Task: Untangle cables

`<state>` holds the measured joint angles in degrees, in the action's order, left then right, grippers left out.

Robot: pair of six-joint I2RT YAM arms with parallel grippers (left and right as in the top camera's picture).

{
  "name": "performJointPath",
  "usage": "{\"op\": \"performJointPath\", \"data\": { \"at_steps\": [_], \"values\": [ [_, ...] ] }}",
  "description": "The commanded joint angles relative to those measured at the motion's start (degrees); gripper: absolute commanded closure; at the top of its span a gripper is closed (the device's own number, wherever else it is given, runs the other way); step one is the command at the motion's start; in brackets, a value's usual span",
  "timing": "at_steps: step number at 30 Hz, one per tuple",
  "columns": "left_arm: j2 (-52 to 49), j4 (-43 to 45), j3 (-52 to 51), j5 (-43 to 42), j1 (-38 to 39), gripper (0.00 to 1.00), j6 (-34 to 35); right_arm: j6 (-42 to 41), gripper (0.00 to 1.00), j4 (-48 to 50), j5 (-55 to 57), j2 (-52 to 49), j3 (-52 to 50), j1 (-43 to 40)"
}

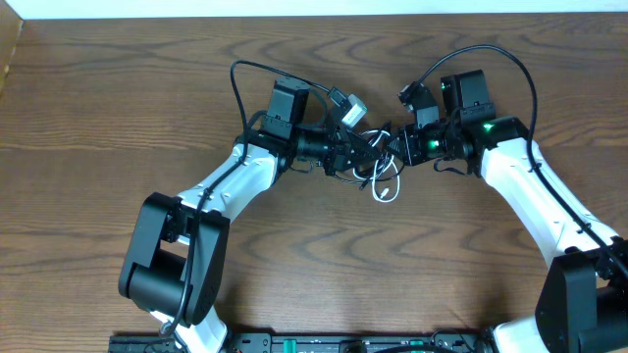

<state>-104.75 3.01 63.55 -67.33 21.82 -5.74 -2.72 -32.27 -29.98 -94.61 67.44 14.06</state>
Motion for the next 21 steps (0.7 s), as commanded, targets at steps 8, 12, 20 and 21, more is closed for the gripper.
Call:
{"op": "performJointPath", "data": {
  "at_steps": [8,12,20,21],
  "values": [
    [-0.04,0.37,0.44,-3.19,0.22,0.92,1.11,-0.02,0.99,1.16,-0.20,-4.13,-0.11,0.31],
    [-0.04,0.37,0.44,-3.06,0.22,0.92,1.11,0.00,0.99,1.25,-0.17,-5.18,-0.11,0.28],
    [-0.04,-0.13,0.44,4.07,-0.42,0.92,1.09,-1.11,0.99,0.44,2.29,-1.01,-0.09,-0.76],
    [-0.04,-0.15,0.44,4.55,-0.74,0.92,1.09,-1.62,0.99,0.02,3.52,-0.07,-0.09,-1.20]
  ]
}}
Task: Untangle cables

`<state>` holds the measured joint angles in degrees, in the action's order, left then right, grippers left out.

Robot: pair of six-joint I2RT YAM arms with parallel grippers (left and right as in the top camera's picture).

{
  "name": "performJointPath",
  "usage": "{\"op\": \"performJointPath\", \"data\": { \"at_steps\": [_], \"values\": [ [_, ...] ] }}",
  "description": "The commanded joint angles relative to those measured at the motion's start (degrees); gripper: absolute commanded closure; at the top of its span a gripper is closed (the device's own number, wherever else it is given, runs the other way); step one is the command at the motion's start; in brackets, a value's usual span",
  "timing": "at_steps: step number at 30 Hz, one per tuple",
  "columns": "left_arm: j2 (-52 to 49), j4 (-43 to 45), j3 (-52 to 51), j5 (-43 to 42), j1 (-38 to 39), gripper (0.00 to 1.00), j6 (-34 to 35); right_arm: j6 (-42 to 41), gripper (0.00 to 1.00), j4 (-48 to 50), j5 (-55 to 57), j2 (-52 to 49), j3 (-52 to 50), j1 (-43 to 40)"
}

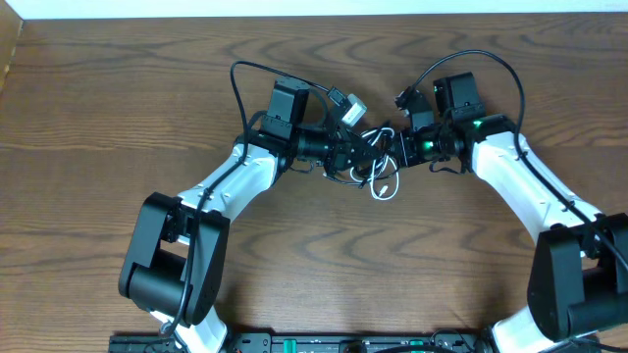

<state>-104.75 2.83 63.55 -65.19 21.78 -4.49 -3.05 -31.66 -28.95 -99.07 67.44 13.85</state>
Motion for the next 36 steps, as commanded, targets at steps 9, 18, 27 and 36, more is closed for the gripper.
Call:
{"op": "performJointPath", "data": {
  "at_steps": [9,18,27,36],
  "values": [
    [-0.04,-2.19,0.42,2.93,-6.08,0.93,-0.66,-1.57,0.99,-6.84,8.66,12.22,-0.09,-8.98],
    [-0.04,-8.50,0.42,2.60,-12.61,0.92,-1.31,2.12,0.98,-9.29,1.25,12.81,-0.09,-13.84],
    [-0.04,-8.35,0.42,-5.18,-8.31,0.92,-3.41,5.49,0.35,-1.44,-4.85,10.60,-0.09,-3.23],
    [-0.04,-6.80,0.44,-9.42,-5.18,0.92,-3.15,5.44,0.48,0.81,-1.09,3.15,-0.09,0.81]
  ]
}}
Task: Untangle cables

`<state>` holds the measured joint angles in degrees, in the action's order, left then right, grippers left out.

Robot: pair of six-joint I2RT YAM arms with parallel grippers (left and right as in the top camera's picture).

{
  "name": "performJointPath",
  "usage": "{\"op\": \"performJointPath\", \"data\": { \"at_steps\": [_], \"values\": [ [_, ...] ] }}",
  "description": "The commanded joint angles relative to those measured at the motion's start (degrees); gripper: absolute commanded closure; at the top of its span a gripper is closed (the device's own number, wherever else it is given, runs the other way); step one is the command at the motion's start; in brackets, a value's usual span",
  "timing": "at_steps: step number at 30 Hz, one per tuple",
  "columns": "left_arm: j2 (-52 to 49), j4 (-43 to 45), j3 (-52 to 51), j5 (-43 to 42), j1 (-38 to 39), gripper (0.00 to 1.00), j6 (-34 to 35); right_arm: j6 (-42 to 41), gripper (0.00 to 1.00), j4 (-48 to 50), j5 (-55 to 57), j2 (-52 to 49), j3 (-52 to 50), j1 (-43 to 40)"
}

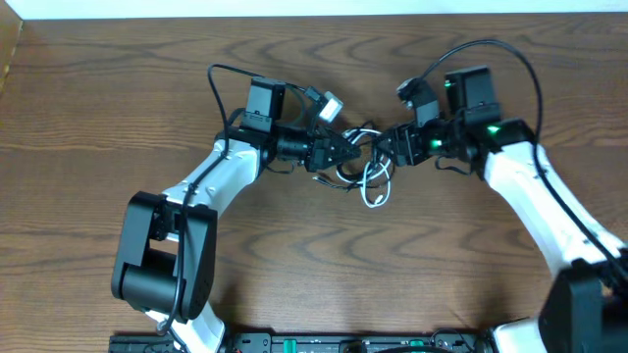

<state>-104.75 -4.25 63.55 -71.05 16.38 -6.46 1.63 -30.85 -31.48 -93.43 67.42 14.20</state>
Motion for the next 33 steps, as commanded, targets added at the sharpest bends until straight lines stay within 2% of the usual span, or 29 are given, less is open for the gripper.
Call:
{"op": "performJointPath", "data": {
  "at_steps": [1,4,5,6,9,13,18,24,33],
  "values": [
    [-0.04,0.26,0.44,-3.56,0.20,0.92,-1.18,0.74,0.59,-0.02,1.05,-3.26,-0.07,0.63],
    [-0.04,0.31,0.44,-3.58,0.20,0.92,-0.96,0.57,0.76,0.09,1.09,-4.26,-0.07,0.92],
    [-0.04,0.33,0.44,-3.67,0.22,0.92,-0.96,0.59,0.90,0.24,1.14,-4.35,-0.07,0.90],
    [-0.04,0.33,0.44,-3.78,0.20,0.92,-0.96,0.59,0.99,0.35,1.27,-4.35,-0.07,0.90],
    [-0.04,0.46,0.44,-3.04,0.20,0.92,-0.98,-3.26,0.99,0.48,7.13,-4.33,-0.07,0.72],
    [-0.04,0.39,0.44,2.25,0.20,0.92,-0.98,-8.15,0.99,-0.02,13.44,-4.28,-0.07,-0.52],
    [-0.04,0.02,0.44,9.55,-0.17,0.93,-0.98,-12.74,0.99,-1.70,15.52,-4.28,-0.07,-5.16],
    [-0.04,-0.02,0.42,11.76,-3.28,0.92,-0.98,-12.70,0.99,-6.29,15.50,-4.28,-0.07,-14.21],
    [-0.04,-3.06,0.42,11.76,-9.79,0.92,-1.03,-10.78,0.99,-8.50,16.00,-4.28,-0.07,-21.55]
  ]
}}
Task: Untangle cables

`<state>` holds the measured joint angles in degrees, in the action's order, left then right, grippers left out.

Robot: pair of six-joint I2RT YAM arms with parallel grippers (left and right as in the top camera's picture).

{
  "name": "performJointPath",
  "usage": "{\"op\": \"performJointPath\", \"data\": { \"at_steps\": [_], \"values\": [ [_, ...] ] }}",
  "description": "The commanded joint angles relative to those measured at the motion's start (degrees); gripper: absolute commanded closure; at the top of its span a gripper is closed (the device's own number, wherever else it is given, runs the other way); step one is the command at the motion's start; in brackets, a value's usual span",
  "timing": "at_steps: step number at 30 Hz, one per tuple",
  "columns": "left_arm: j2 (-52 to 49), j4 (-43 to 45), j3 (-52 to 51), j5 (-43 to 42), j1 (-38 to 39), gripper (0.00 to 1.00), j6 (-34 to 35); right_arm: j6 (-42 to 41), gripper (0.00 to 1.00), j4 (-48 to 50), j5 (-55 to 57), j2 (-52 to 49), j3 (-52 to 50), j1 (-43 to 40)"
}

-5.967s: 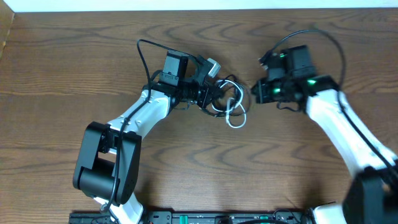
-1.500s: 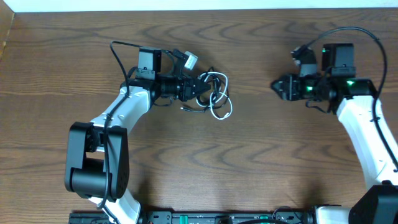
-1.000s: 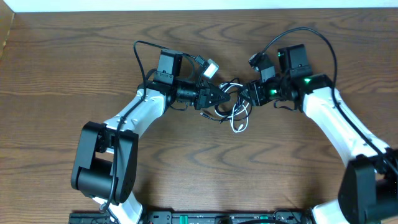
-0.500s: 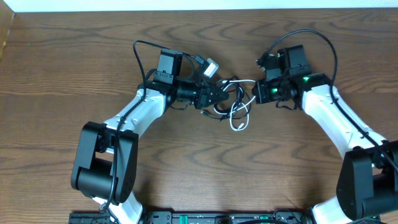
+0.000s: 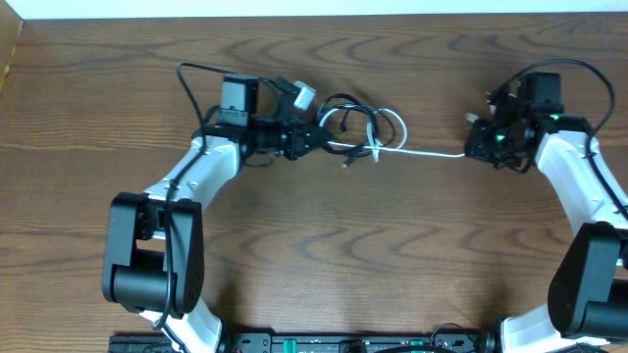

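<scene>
A tangle of a black cable (image 5: 343,106) and a white cable (image 5: 388,126) lies at the upper middle of the table. My left gripper (image 5: 319,139) is at the tangle's left side and shut on it, where black loops start. From the tangle a straight stretch of white cable (image 5: 432,153) runs right to my right gripper (image 5: 471,149), which is shut on its end. The white cable is pulled taut between the two grippers. A short white end (image 5: 351,160) hangs below the knot.
The wooden table (image 5: 314,255) carries nothing else. A white wall edge (image 5: 314,8) runs along the far side. Both arm bases stand at the near edge, with the left arm (image 5: 186,181) and right arm (image 5: 579,196) reaching in from either side.
The grippers have moved apart: the left one further left, the right one far to the right. A length of white cable now stretches straight between them, and the bundle has spread out.
At first both grippers met close together at a tight bundle in the upper middle. Then the right one sat slightly closer in. Later both had shifted left, still on the bundle. Now they are wide apart with white cable drawn out straight.
</scene>
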<state>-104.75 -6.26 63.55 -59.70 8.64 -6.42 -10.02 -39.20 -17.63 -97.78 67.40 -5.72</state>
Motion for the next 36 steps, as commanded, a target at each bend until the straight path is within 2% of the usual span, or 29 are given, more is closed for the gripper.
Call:
{"op": "performJointPath", "data": {
  "at_steps": [1,6,14,20,31,32,33,36],
  "values": [
    [-0.04,-1.77,0.42,0.42,-2.56,0.92,-1.09,0.85,0.99,-0.13,2.32,0.07,-0.04,-2.19],
    [-0.04,-4.28,0.42,0.42,-4.11,0.92,-3.26,0.44,0.99,-0.24,2.84,0.07,-0.04,-3.67],
    [-0.04,-3.96,0.42,1.11,-7.32,0.92,-4.09,-1.81,0.99,-1.64,8.44,0.07,-0.04,-5.31],
    [-0.04,-5.60,0.42,1.49,-10.60,0.92,-4.07,-2.21,0.99,-2.19,8.50,0.07,-0.04,-7.30],
    [-0.04,-6.97,0.42,0.72,-10.82,0.92,-4.07,-1.95,0.99,-2.56,7.32,0.07,-0.04,-7.61],
    [-0.04,-7.02,0.42,0.13,-10.73,0.92,-4.04,-1.81,0.97,-2.56,6.23,0.07,-0.04,-7.41],
    [-0.04,-7.04,0.42,-0.61,-10.69,0.92,-4.04,-1.22,0.87,-2.54,4.57,0.07,-0.04,-7.19],
    [-0.04,-6.99,0.42,-3.82,-10.14,0.92,-4.07,3.10,0.45,-2.19,-3.43,0.07,-0.04,-6.23]
  ]
}}
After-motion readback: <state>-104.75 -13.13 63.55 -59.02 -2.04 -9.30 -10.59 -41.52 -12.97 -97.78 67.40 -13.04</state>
